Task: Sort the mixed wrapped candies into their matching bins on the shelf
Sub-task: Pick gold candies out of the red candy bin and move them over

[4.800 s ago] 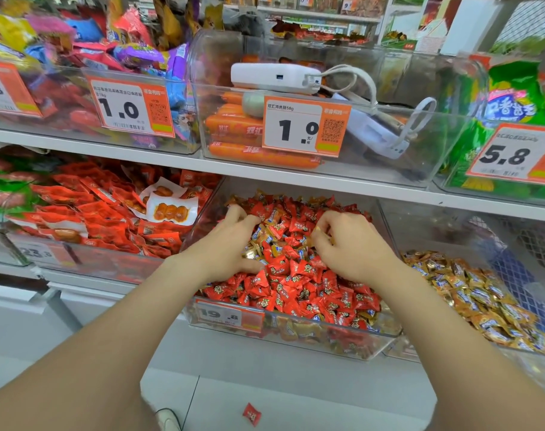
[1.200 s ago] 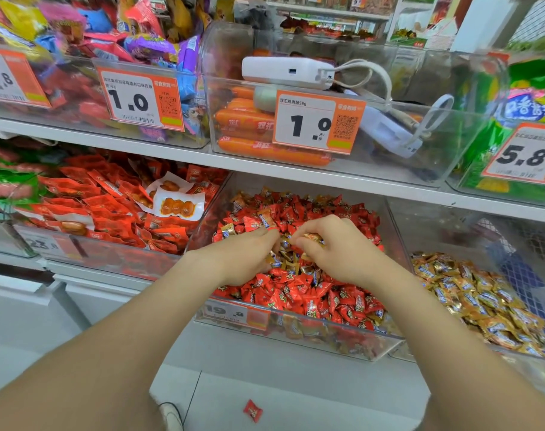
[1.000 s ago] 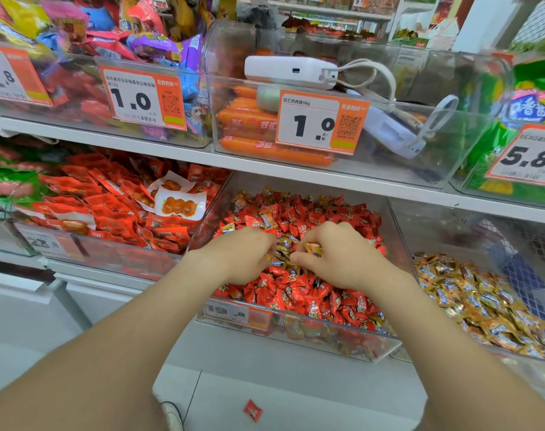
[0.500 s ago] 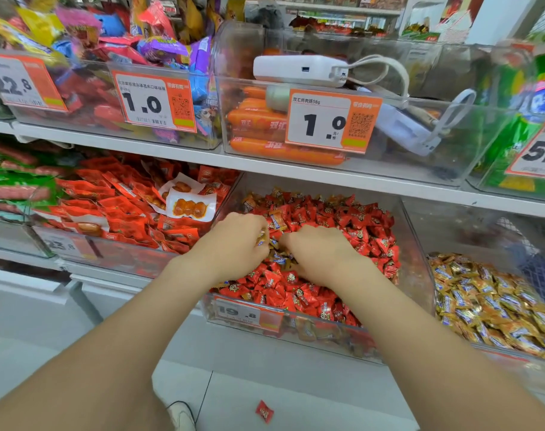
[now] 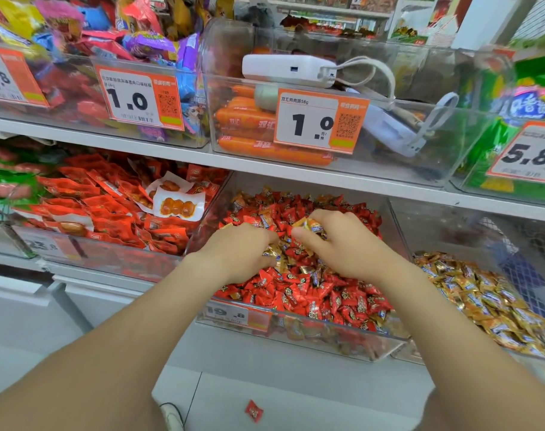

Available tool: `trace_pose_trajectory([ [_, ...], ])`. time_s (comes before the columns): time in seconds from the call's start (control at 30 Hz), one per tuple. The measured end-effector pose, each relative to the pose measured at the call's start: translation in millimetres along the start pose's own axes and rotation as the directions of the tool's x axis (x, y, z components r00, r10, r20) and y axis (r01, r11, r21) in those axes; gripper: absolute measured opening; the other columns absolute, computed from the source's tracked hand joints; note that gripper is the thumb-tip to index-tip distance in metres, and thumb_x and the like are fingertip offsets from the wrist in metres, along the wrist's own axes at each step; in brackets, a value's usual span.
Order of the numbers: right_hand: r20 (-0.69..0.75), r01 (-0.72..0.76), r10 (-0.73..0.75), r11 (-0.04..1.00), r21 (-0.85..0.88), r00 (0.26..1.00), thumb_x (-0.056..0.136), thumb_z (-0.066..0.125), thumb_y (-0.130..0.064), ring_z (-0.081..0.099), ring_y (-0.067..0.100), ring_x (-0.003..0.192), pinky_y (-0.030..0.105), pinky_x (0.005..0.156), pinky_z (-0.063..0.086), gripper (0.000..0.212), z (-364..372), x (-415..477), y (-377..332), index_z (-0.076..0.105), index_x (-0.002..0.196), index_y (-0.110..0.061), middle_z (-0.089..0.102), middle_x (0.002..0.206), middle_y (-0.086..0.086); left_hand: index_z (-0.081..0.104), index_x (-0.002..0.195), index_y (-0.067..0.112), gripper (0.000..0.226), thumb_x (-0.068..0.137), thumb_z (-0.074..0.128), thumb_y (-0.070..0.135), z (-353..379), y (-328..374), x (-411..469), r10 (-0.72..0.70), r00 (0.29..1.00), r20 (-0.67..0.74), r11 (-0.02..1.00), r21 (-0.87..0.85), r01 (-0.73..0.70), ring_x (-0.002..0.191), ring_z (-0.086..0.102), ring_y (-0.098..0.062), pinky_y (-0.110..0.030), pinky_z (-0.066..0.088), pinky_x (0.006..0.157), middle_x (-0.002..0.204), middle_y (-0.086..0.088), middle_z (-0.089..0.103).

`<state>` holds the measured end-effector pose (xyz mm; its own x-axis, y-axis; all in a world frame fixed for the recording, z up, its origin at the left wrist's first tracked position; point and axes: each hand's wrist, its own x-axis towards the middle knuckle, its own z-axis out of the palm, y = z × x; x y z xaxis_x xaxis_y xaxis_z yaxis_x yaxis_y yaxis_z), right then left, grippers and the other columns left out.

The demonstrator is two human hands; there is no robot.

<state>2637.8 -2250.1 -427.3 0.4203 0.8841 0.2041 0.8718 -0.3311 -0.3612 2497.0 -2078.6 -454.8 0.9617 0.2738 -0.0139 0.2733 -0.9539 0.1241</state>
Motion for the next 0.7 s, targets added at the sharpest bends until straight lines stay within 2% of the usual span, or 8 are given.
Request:
trace_pose_trajectory([
  [0.07, -0.029, -0.031, 0.032, 0.998, 0.058, 0.999, 0.104, 0.056, -0.053, 0.041, 0.009, 0.052, 0.031, 0.054, 0.028, 0.051, -5.2, -6.0, -2.1, 0.045, 0.074, -0.014, 0.044, 0.06, 0.004, 0.052, 0.141, 0.038, 0.04, 0.103, 0.06, 0.048, 1.4, 2.0, -0.3, 0.032, 0.999, -0.008, 0.999, -0.005, -0.032, 0.111, 0.066, -0.027, -0.04, 0.055, 0.08, 0.122, 0.001, 0.069],
  [0.13, -0.027, -0.065, 0.068, 0.991, 0.12, 0.997, 0.103, 0.058, -0.054, 0.039, 0.006, 0.056, 0.027, 0.057, 0.031, 0.048, -6.2, -10.1, -4.0, 0.045, 0.079, -0.013, 0.044, 0.064, 0.0, 0.051, 0.142, 0.043, 0.043, 0.101, 0.061, 0.05, 2.5, 3.5, 0.0, 0.062, 0.998, 0.019, 0.997, 0.034, -0.062, 0.115, 0.064, -0.027, -0.042, 0.056, 0.083, 0.127, 0.0, 0.065],
  [0.2, 0.007, -0.122, 0.123, 0.977, 0.177, 0.992, 0.102, 0.056, -0.056, 0.044, 0.01, 0.064, 0.032, 0.063, 0.039, 0.046, -4.5, -13.3, -4.1, 0.049, 0.087, -0.013, 0.051, 0.07, 0.002, 0.053, 0.143, 0.043, 0.045, 0.1, 0.063, 0.051, 2.0, 6.6, 0.9, 0.076, 0.996, 0.05, 0.992, 0.094, -0.08, 0.121, 0.062, -0.028, -0.041, 0.053, 0.083, 0.132, -0.001, 0.062],
  [0.27, 0.018, -0.153, 0.153, 0.958, 0.242, 0.988, 0.103, 0.058, -0.053, 0.049, 0.014, 0.057, 0.036, 0.061, 0.042, 0.049, -3.4, -16.9, -5.0, 0.056, 0.086, -0.006, 0.058, 0.067, 0.011, 0.056, 0.141, 0.039, 0.046, 0.099, 0.065, 0.052, 0.9, 9.9, 2.2, 0.074, 0.996, 0.043, 0.988, 0.129, -0.079, 0.121, 0.061, -0.027, -0.041, 0.052, 0.084, 0.131, -0.001, 0.063],
  [0.4, 0.022, -0.2, 0.203, 0.93, 0.308, 0.979, 0.102, 0.061, -0.047, 0.049, 0.013, 0.048, 0.032, 0.055, 0.042, 0.045, -9.2, -23.7, -7.5, 0.061, 0.087, -0.005, 0.056, 0.06, 0.002, 0.063, 0.125, 0.038, 0.032, 0.098, 0.063, 0.054, -1.5, 7.4, 1.5, 0.066, 0.997, -0.04, 0.991, 0.115, -0.061, 0.114, 0.064, -0.025, -0.038, 0.053, 0.077, 0.121, 0.004, 0.067],
  [0.53, 0.122, -0.28, 0.255, 0.809, 0.516, 0.959, 0.105, 0.059, -0.045, 0.05, 0.019, 0.053, 0.029, 0.052, 0.045, 0.046, -20.4, -28.9, -3.9, 0.056, 0.087, -0.002, 0.047, 0.063, 0.004, 0.065, 0.11, 0.04, 0.023, 0.097, 0.063, 0.058, -11.4, 5.1, -8.2, 0.013, 0.99, -0.144, 0.987, -0.157, -0.036, 0.1, 0.064, -0.015, -0.042, 0.056, 0.08, 0.106, 0.013, 0.069],
  [0.63, 0.185, -0.29, 0.224, 0.707, 0.645, 0.957, 0.105, 0.06, -0.049, 0.054, 0.021, 0.062, 0.031, 0.058, 0.047, 0.037, -29.3, -37.5, -1.6, 0.059, 0.083, -0.02, 0.049, 0.065, -0.002, 0.064, 0.099, 0.037, 0.014, 0.099, 0.064, 0.051, -18.6, 15.4, -17.7, -0.054, 0.97, -0.237, 0.869, -0.49, -0.071, 0.07, 0.06, -0.001, -0.035, 0.049, 0.065, 0.085, 0.012, 0.068],
  [0.7, 0.208, -0.312, 0.237, 0.62, 0.72, 0.949, 0.103, 0.063, -0.046, 0.058, 0.022, 0.064, 0.033, 0.061, 0.048, 0.028, -36.9, -45.3, 0.0, 0.067, 0.086, -0.025, 0.058, 0.071, 0.004, 0.063, 0.098, 0.032, 0.014, 0.101, 0.063, 0.046, -21.1, 26.8, -25.8, -0.105, 0.954, -0.281, 0.8, -0.594, -0.087, 0.062, 0.057, 0.002, -0.03, 0.042, 0.061, 0.079, 0.015, 0.067],
])
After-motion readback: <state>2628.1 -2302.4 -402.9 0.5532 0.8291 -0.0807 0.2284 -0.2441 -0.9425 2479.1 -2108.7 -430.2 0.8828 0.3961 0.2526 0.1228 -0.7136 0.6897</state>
